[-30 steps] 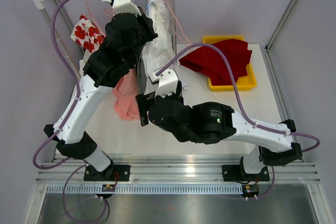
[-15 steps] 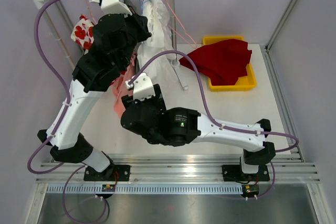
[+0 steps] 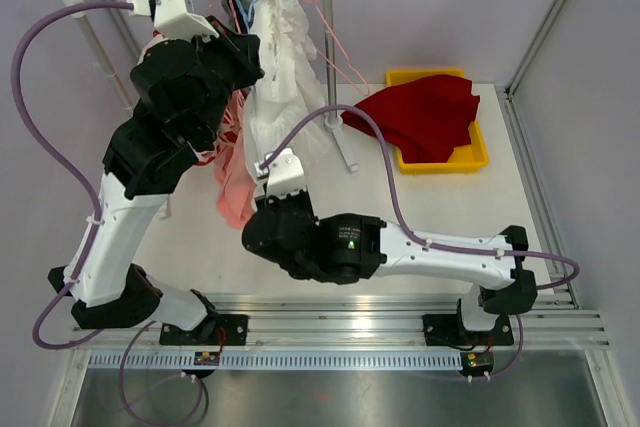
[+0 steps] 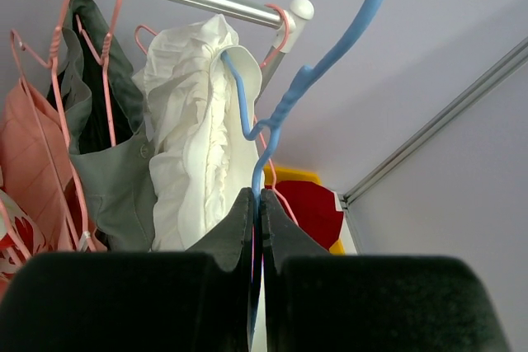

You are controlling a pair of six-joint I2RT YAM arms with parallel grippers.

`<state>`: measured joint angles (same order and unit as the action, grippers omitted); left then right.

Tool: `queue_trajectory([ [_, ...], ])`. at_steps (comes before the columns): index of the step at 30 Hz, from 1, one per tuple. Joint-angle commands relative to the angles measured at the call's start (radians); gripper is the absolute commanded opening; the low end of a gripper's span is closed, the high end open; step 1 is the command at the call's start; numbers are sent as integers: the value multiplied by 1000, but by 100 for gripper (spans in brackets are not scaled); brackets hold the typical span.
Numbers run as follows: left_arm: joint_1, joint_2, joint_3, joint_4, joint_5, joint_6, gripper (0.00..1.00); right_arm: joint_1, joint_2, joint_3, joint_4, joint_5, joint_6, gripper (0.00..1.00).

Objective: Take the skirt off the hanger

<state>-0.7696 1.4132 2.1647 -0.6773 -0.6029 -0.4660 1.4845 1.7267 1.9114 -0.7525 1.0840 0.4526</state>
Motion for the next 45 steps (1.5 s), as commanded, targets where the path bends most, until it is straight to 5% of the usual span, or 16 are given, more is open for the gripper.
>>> queue_trajectory([
  [1,1,6,17,168,-50,82,0,126,-88,-118,-45,72,150,0],
  [6,96,108,150,140,-32,127,0,305,-67,-163,-411,100,595,0],
  [11,145,168,204,165,2,138,0,407,138,-3,-851,79,990,0],
  [19,173,182,227,268,-54,222,0,413,183,23,-693,67,805,0],
  [24,217,199,244,281,-104,168,0,425,276,69,-775,10,897,0],
  [31,217,60,155,46,147,8,0,346,168,35,-872,77,982,0],
  [34,198,-20,49,-123,261,-17,0,243,44,-11,-800,142,843,0],
  [40,104,-270,-302,-317,233,-74,0,57,-224,-127,-367,214,245,0],
  [45,102,-420,-659,-357,251,-109,0,-122,-435,-288,-200,225,78,0],
])
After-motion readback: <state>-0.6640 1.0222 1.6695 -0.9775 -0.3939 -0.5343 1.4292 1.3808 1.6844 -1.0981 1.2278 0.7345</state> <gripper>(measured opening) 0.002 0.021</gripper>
